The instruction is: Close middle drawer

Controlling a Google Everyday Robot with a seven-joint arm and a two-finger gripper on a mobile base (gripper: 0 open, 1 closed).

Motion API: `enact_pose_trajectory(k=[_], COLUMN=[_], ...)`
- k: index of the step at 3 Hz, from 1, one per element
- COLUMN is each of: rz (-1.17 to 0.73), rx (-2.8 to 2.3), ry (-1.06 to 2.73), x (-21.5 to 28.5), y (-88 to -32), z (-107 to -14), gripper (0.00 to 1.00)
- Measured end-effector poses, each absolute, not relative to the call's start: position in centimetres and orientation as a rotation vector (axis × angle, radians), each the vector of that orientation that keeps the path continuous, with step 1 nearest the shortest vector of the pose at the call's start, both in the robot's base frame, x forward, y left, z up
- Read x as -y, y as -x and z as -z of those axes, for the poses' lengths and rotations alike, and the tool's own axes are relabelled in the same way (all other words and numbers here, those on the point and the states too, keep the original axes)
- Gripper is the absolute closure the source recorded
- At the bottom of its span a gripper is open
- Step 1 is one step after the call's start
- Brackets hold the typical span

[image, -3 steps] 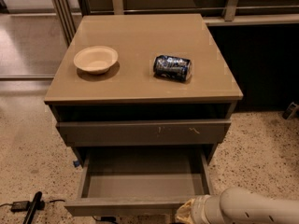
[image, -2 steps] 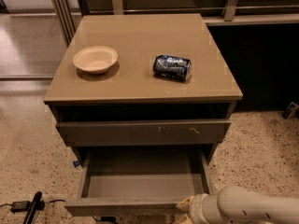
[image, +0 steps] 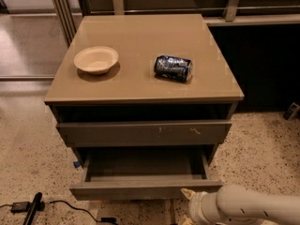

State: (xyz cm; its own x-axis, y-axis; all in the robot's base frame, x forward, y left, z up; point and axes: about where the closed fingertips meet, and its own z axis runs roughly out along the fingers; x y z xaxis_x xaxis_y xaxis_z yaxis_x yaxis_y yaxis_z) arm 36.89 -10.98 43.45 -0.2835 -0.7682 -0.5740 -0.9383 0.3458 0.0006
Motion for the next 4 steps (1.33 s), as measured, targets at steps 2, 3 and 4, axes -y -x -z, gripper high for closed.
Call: enact_pose_trajectory(k=[2, 3, 4], rz=[-0.296, -0.296, -0.296], rx=[-2.091, -2.091, -2.091], ry=[1.517, 1.517, 1.517], x=[10.4, 10.4, 10.4], y=[-48.0, -48.0, -48.0], z=[-43.2, -43.2, -43.2], gripper=[0.65, 0.62, 0.4])
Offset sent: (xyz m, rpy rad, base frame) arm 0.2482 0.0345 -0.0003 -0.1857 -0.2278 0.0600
